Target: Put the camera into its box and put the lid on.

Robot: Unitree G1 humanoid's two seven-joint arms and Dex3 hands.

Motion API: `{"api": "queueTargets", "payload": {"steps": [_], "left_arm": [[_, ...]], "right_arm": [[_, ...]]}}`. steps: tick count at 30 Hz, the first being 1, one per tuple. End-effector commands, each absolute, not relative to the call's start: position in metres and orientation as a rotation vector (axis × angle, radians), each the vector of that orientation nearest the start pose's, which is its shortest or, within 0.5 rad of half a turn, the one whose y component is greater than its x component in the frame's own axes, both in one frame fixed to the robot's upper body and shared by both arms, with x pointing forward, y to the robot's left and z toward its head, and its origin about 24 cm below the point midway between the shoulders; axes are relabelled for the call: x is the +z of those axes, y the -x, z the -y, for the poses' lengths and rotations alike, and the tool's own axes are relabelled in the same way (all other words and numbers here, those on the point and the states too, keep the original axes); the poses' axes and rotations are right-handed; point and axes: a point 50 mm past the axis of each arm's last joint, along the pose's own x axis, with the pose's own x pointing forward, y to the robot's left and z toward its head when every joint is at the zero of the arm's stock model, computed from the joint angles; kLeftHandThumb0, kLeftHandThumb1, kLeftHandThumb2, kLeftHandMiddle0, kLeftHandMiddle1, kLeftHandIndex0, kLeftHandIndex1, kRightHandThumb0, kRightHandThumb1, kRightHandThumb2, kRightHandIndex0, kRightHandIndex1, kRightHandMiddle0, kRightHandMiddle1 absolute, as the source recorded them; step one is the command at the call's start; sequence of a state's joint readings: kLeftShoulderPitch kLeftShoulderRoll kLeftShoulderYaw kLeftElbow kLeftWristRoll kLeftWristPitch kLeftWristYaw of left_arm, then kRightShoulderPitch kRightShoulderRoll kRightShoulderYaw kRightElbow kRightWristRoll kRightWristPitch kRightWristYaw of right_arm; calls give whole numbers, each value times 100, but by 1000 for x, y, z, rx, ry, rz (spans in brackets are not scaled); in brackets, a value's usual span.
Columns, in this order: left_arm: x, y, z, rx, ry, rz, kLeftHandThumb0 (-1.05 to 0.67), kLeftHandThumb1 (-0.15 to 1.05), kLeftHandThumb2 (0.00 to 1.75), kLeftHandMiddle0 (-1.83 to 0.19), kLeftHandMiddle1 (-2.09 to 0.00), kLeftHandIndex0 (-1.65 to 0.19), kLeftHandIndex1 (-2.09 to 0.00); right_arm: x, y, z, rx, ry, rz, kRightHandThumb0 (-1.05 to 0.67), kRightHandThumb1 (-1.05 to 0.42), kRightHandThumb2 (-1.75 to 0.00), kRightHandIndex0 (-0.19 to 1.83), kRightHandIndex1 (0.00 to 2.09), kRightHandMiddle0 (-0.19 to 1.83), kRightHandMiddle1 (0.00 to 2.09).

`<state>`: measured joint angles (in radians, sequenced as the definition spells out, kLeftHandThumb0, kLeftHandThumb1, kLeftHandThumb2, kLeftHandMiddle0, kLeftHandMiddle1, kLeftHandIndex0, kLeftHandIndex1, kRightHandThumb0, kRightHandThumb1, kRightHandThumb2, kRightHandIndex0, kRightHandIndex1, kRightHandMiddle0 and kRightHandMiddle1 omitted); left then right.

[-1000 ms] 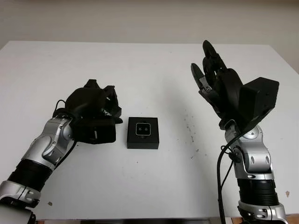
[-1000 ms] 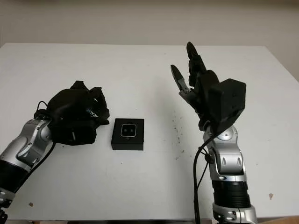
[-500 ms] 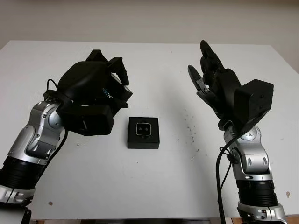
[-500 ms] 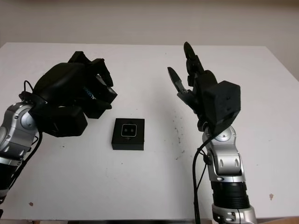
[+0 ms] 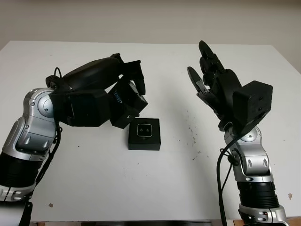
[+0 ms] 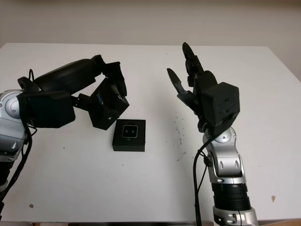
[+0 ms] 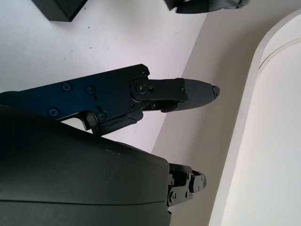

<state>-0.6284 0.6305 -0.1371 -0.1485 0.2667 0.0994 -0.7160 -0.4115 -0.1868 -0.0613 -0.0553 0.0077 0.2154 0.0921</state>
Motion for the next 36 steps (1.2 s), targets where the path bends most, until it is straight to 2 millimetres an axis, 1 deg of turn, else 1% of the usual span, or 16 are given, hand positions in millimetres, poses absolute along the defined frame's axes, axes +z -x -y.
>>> {"api": "queueTargets", "payload": {"steps": [1,6,10,13,16,20,25,29,32,34,36], "left_arm": [[236,-309,-149,-686,-1100,333,-9,94,5,-33,-176,-24,-170],[233,-312,-142,-771,-1079,255,-11,93,5,-33,-184,-25,-177],[229,-313,-138,-788,-1082,239,-11,93,5,-34,-184,-27,-179],[225,-314,-134,-794,-1107,233,-10,93,5,-34,-189,-26,-182],[221,-314,-130,-794,-1155,253,-8,95,6,-31,-194,-25,-185],[215,-314,-125,-803,-1223,288,-3,94,5,-28,-193,-24,-188],[208,-315,-118,-810,-1304,309,-2,93,5,-26,-201,-21,-192],[205,-314,-115,-823,-1333,331,-3,91,4,-28,-201,-21,-193],[205,-313,-111,-823,-1371,366,-3,92,5,-30,-195,-22,-188],[205,-312,-109,-827,-1388,378,-3,93,5,-31,-196,-23,-187],[205,-311,-107,-830,-1403,395,-2,96,6,-31,-204,-20,-191]], "right_arm": [[156,-318,163,95,179,257,-59,-105,-34,-3,9,2,12],[156,-318,163,90,185,251,-61,-105,-33,-3,8,2,13],[156,-318,163,85,177,252,-60,-105,-32,-3,8,2,13],[156,-317,162,84,179,253,-60,-105,-32,-3,8,2,13],[156,-317,162,84,189,261,-59,-105,-32,-2,8,2,13],[155,-317,163,93,187,266,-58,-105,-33,-3,8,1,13],[154,-317,162,86,185,267,-59,-105,-32,-1,9,2,16],[153,-316,161,93,149,259,-58,-105,-31,-2,8,1,17],[152,-316,161,100,135,252,-58,-105,-30,-3,7,-1,17],[152,-316,161,104,141,255,-58,-105,-30,-4,7,-2,17],[152,-316,161,106,148,260,-58,-105,-31,-4,7,-3,18]]}}
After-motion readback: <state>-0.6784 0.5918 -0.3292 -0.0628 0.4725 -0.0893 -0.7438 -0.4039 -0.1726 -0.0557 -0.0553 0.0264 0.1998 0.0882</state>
